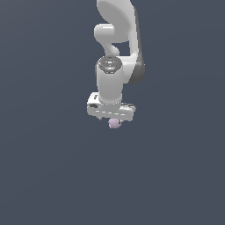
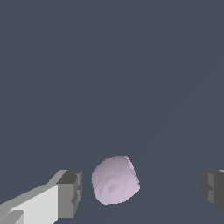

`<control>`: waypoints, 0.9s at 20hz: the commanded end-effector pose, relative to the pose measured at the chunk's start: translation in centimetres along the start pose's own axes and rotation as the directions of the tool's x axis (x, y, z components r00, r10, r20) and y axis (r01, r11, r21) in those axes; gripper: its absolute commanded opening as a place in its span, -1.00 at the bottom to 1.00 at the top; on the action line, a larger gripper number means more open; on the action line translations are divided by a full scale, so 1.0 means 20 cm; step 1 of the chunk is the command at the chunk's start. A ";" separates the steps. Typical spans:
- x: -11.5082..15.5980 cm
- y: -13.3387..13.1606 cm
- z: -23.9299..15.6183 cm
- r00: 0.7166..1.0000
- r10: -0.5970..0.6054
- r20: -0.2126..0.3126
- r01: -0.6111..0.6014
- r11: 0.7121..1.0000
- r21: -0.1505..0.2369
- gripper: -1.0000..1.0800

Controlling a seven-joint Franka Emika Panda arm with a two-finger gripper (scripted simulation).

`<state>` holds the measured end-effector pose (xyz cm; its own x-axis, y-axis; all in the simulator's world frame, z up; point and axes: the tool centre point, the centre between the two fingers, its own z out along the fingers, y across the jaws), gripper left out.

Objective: Pick up the object and move it to a goal position.

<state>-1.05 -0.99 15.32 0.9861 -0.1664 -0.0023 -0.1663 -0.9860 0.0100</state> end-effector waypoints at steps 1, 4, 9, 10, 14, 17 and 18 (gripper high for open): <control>-0.02 -0.01 0.02 0.998 0.060 0.001 -0.060 0.998 0.002 0.92; -0.04 -0.02 0.05 0.990 0.139 0.002 -0.139 0.990 0.004 0.92; -0.08 -0.03 0.09 0.963 0.268 0.003 -0.268 0.963 0.006 0.92; -0.08 -0.03 0.10 0.956 0.294 0.004 -0.294 0.956 0.007 0.92; -0.12 -0.04 0.13 0.919 0.394 0.005 -0.394 0.919 0.008 0.92; -0.14 -0.05 0.15 0.885 0.466 0.006 -0.466 0.885 0.008 0.92; -0.15 -0.05 0.16 0.872 0.490 0.007 -0.490 0.872 0.008 0.92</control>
<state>-3.56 0.37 12.36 0.8038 -0.5949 -0.0039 -0.5949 -0.8038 0.0019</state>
